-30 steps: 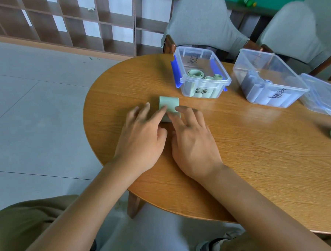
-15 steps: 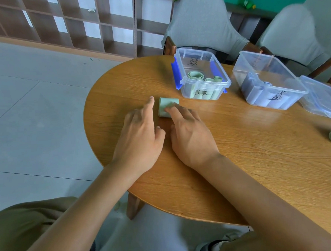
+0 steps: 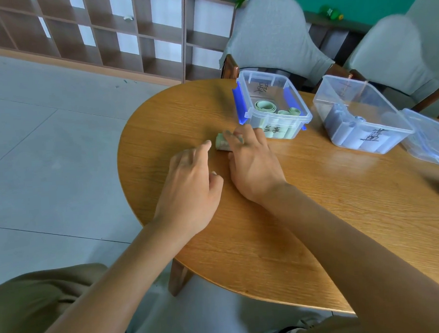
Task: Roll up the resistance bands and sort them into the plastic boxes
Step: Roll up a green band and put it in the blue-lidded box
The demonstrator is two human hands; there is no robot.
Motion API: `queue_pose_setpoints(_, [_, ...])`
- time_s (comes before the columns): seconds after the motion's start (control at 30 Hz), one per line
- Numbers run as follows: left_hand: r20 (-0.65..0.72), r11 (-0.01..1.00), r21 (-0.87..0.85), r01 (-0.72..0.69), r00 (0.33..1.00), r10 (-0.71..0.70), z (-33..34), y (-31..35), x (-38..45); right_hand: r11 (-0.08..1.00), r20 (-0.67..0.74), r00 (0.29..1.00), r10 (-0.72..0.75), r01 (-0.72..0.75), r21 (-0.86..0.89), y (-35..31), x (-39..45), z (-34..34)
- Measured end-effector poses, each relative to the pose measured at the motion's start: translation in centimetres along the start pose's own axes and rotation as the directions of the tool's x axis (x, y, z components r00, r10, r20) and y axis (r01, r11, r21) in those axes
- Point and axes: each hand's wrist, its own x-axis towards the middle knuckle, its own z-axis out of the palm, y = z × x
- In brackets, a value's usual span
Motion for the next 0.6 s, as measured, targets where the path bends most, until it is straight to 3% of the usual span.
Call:
queue_pose_setpoints(0.13, [-0.009,1.0,-0.015,0.015,1.0,-0.015,0.0,-0.1,0.1,0.998,-0.005,1.0,0.007,-0.007,0.059,0.6,1.1,0.6])
queue_pose_setpoints(0.3, [-0.033,0.999,-0.036,0.018,0.999,-0.019,0.1,-0.2,0.3,0.986,-0.126,0.991,0.05,-0.028,0.165,0.7,1.6,1.4])
queue_pose_setpoints(0.6, [-0.065,0.994,-0.11,-0.006,0.998,-0.001,-0.3,-0.3,0.7,0.994,-0.258,0.966,-0.004,0.033,0.109,0.1,-1.0,1.3])
